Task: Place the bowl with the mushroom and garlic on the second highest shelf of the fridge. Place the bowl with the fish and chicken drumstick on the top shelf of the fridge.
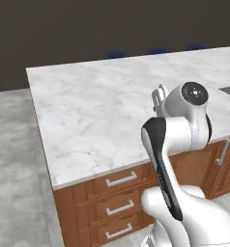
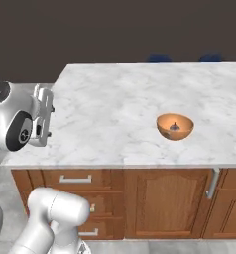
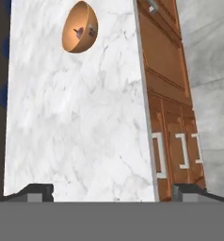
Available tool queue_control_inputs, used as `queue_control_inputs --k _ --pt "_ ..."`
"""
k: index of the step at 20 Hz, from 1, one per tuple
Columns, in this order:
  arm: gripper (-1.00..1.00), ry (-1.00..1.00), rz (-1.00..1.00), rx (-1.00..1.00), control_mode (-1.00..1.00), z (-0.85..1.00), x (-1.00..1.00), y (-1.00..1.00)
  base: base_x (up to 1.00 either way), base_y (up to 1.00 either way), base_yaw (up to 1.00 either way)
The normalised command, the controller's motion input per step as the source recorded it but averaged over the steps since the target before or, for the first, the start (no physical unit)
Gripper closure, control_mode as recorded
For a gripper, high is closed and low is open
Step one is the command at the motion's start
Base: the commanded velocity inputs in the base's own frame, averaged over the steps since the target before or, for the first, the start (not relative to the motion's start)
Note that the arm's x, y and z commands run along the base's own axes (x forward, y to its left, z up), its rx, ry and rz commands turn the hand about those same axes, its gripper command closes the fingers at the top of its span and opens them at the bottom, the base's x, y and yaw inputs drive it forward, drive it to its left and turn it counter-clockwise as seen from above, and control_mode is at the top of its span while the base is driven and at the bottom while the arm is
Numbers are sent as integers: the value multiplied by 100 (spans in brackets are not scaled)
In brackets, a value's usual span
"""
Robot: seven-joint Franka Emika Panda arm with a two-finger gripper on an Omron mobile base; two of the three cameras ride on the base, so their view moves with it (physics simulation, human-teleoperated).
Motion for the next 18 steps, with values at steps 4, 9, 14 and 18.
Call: queue_control_inputs --k 4,9,14,18 --pt "-100 0 0 0 100 0 0 0 54 -100 -2" --pt "-100 0 0 0 100 0 0 0 97 -100 2" --pt "-100 0 0 0 100 0 0 0 41 -100 6" --pt "-100 0 0 0 100 0 0 0 0 -88 25"
